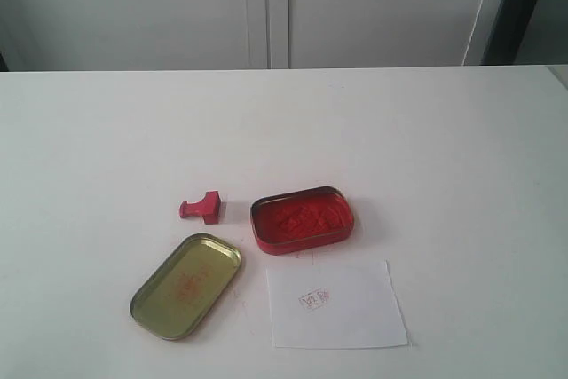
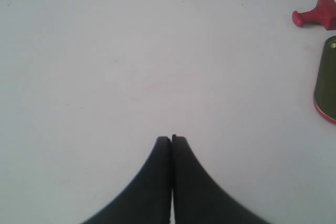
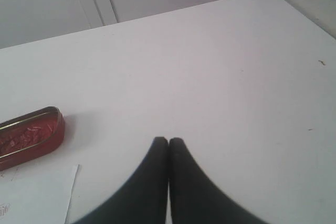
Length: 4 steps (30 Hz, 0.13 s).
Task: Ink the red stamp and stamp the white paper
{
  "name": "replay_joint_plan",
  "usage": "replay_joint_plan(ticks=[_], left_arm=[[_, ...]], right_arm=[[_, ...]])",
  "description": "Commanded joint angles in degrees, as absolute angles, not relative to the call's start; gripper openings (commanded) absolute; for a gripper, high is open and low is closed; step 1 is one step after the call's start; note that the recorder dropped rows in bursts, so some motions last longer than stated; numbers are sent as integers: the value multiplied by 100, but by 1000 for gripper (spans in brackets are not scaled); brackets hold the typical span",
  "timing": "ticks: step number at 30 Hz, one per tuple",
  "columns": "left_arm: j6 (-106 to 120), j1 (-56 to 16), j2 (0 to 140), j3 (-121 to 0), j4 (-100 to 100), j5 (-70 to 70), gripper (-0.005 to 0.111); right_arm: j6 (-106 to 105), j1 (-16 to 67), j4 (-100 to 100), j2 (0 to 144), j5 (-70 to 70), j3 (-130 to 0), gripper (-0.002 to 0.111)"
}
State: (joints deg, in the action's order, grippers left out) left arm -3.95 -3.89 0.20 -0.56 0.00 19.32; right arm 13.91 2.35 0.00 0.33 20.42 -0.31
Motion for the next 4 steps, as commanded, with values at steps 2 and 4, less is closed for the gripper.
replay_joint_plan(ticks=[2,4], left_arm=[[-427,-385,0,0,0,2022,0],[-427,-385,0,0,0,2022,0]], right_arm=[[1395,220,-43,0,1951,0,0],[1395,220,-43,0,1951,0,0]])
